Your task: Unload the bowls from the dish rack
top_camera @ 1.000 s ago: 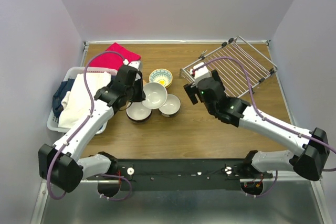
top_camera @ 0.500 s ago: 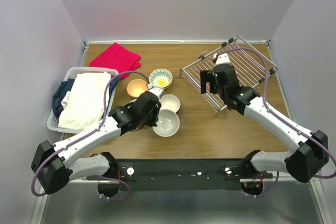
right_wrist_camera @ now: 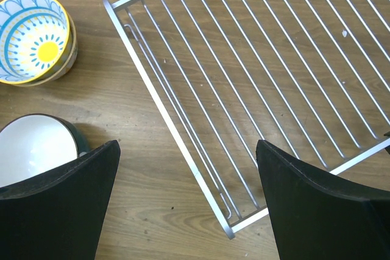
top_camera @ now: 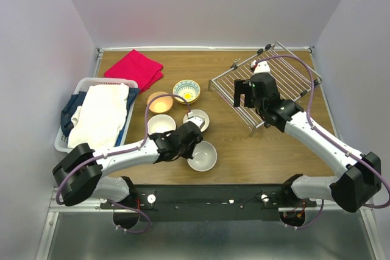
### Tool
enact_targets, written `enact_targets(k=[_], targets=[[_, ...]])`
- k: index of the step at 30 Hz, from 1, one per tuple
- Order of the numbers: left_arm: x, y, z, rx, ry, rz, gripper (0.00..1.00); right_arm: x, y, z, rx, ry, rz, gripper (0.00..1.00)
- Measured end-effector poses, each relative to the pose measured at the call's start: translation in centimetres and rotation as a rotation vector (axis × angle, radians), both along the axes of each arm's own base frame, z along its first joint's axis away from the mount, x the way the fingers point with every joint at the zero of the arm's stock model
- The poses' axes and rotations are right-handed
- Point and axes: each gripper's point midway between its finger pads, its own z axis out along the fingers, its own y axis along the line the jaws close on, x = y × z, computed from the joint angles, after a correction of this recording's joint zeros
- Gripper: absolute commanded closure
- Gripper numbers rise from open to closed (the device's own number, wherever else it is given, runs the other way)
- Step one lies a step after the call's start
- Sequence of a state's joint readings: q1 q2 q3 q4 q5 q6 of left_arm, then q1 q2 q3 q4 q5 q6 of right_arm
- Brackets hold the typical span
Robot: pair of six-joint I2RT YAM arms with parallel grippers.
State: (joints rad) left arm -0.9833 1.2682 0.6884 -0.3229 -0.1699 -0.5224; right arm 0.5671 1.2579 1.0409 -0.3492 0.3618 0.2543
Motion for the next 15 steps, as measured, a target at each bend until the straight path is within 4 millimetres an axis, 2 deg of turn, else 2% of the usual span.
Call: enact_targets(k=[3, 4, 7, 12, 15], targets=[[0.05, -0.20, -0.94, 0.012, 0.008, 0.004, 0.85, 0.07, -0.16, -0.03, 0.003, 0.001, -0.006, 0.00], [0.09, -0.38, -0.91, 0.003, 0.004, 0.006, 0.77, 0.08, -0.18, -0.02, 0.003, 0.001, -0.007, 0.00], [0.00, -0.75, -1.13, -0.019, 0.001, 0.010, 0.67, 0.09, -0.17, -0.01, 0.007, 0.001, -0.009, 0.00], [-0.04, -0.81, -1.29, -0.039, 0.003, 0.027, 0.52, 0.13, -0.13, 0.01, 0.008, 0.000, -0.009, 0.00], [0.03, -0.72, -0.50, -0.061, -0.013, 0.036, 0.47, 0.29, -0.09, -0.24, 0.008, 0.005, -0.009, 0.00]])
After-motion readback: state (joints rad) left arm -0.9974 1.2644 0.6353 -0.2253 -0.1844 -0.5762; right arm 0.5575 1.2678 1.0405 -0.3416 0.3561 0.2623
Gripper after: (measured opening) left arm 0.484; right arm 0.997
